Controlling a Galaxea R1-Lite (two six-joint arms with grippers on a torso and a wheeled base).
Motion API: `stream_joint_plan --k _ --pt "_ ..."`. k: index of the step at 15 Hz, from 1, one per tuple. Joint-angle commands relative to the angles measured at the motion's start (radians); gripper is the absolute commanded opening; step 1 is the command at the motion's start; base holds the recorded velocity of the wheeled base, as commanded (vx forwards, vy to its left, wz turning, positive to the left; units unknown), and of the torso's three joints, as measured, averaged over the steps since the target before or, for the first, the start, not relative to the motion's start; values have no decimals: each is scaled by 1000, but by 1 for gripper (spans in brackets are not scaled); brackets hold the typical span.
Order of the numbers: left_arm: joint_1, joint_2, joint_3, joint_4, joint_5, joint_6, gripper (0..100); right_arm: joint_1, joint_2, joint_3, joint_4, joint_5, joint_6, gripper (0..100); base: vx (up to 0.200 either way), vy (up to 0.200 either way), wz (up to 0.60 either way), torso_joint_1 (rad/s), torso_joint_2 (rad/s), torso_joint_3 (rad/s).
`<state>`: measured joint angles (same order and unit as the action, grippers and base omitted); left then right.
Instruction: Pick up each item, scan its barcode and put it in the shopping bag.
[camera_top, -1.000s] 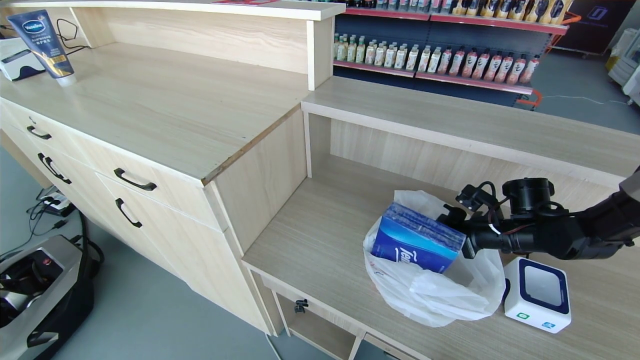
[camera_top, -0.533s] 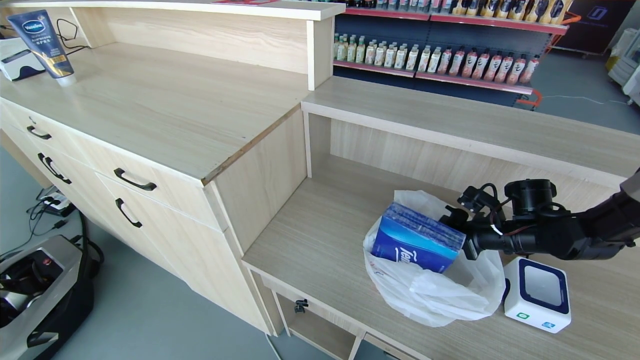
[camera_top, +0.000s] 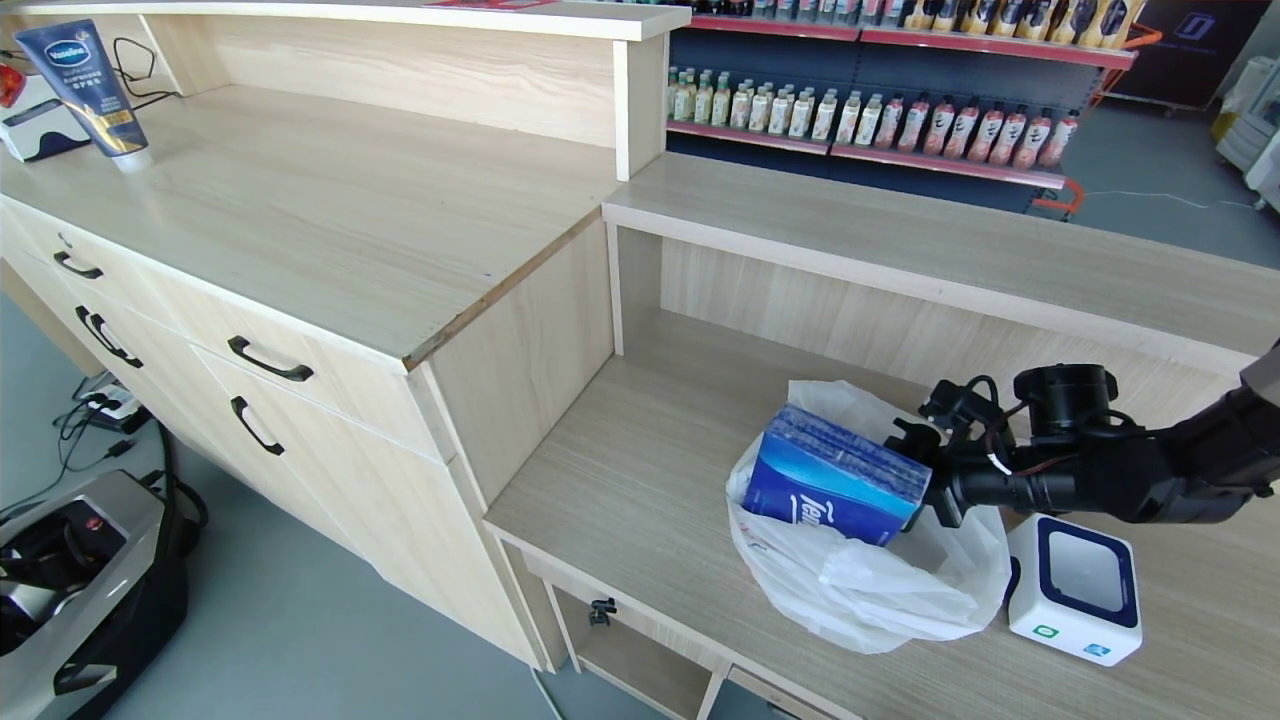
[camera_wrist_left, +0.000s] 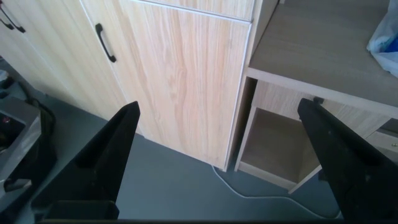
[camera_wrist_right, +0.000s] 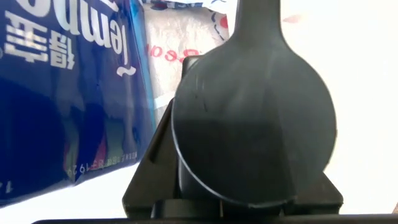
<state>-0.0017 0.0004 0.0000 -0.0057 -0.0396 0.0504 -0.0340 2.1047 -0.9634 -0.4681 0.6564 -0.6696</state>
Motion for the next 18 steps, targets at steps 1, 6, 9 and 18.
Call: stream_joint_plan --k 1,6,9,18 --pt "0 0 0 0 0 0 100 -6 5 0 0 2 -1 0 0 0 0 0 0 0" --pt "0 0 0 0 0 0 100 -9 3 0 2 25 -13 0 0 0 0 0 0 0" --pt "0 0 0 0 0 0 100 -9 6 -1 3 29 -45 0 0 0 0 0 0 0" --pt "0 0 0 0 0 0 100 -10 15 -5 26 46 -81 100 0 0 0 0 0 0"
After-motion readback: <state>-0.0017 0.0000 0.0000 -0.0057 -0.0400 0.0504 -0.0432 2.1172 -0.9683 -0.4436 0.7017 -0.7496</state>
